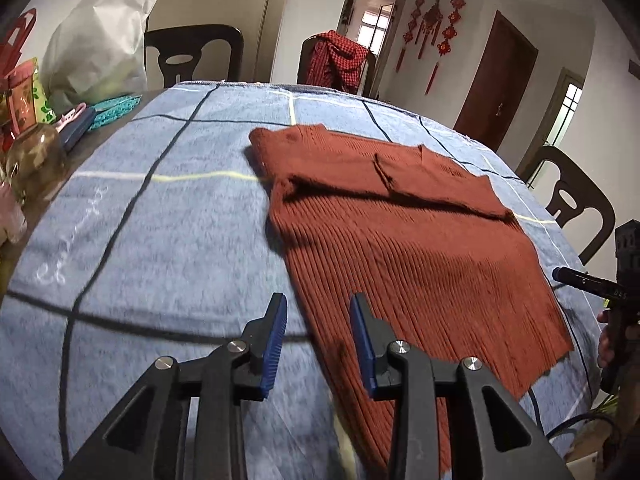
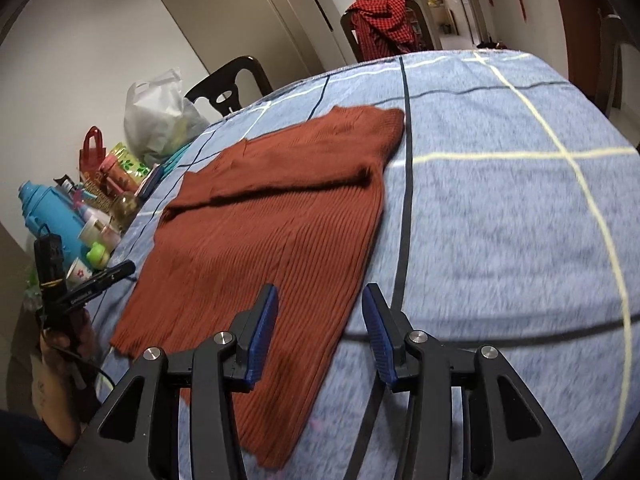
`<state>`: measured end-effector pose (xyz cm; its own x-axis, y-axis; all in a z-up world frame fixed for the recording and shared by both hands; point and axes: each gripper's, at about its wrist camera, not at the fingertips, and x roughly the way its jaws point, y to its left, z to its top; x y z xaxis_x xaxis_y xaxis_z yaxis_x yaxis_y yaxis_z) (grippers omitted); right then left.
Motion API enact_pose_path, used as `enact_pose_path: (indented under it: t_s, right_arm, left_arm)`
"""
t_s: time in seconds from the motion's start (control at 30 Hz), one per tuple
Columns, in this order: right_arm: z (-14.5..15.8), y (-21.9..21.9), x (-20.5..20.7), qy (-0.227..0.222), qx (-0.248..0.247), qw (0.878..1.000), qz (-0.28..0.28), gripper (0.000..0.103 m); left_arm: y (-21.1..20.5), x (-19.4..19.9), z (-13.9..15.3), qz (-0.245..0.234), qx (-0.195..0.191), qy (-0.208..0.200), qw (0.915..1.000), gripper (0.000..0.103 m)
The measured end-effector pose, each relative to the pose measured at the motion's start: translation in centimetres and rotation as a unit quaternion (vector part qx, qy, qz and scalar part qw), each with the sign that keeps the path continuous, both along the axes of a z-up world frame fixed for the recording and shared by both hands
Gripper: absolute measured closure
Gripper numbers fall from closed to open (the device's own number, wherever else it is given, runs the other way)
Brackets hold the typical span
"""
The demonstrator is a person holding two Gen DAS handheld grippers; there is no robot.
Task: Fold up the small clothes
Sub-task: 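Move both tools to the sweater hem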
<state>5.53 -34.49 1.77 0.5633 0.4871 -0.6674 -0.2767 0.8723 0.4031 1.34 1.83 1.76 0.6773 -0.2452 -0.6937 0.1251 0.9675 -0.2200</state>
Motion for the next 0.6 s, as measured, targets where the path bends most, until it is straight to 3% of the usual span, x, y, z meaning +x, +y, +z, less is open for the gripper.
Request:
enact_pose_path:
  t_s: [0.6]
  right_arm:
    - [-0.7,0.8,-2.2,0.009,-0.004,1.000,0.020,0.058]
  left_arm:
    - [-0.8,-2.5,-0.3,0.005,0.023,0.002,0.9997,0.068]
